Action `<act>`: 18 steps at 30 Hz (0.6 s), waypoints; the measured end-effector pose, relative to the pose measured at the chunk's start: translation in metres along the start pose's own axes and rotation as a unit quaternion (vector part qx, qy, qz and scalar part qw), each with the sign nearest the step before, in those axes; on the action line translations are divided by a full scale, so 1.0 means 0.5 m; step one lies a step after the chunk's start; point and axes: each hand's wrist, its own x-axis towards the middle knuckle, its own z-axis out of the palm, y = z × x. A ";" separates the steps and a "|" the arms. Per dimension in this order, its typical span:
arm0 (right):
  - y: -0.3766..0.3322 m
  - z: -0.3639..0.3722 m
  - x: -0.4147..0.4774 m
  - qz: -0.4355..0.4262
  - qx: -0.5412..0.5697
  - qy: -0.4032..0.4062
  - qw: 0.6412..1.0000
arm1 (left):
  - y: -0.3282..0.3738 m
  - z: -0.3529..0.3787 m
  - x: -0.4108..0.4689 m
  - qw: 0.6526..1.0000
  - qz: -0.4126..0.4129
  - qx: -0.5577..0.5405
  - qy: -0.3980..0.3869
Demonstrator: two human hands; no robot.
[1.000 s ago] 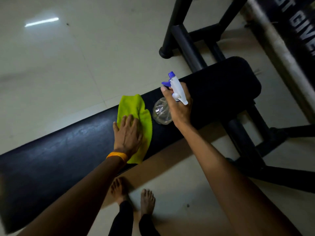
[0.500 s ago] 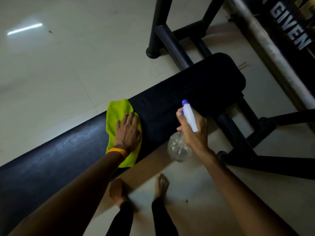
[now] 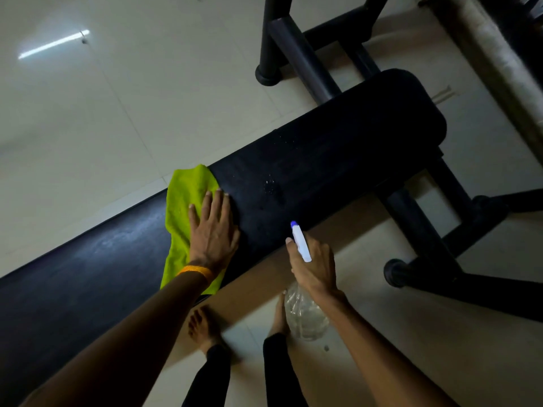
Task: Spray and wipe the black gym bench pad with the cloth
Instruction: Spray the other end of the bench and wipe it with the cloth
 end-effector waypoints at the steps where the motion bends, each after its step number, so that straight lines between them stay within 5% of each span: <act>1: 0.008 -0.007 0.003 0.000 0.010 0.000 1.000 | 0.007 -0.001 0.003 1.000 -0.005 0.000 0.008; 8: 0.061 -0.116 0.097 0.036 0.069 0.061 0.995 | 0.134 0.003 0.088 0.994 0.083 -0.043 0.058; 18: 0.115 -0.197 0.216 0.040 0.035 0.064 0.997 | 0.325 -0.005 0.271 0.992 0.098 -0.060 0.052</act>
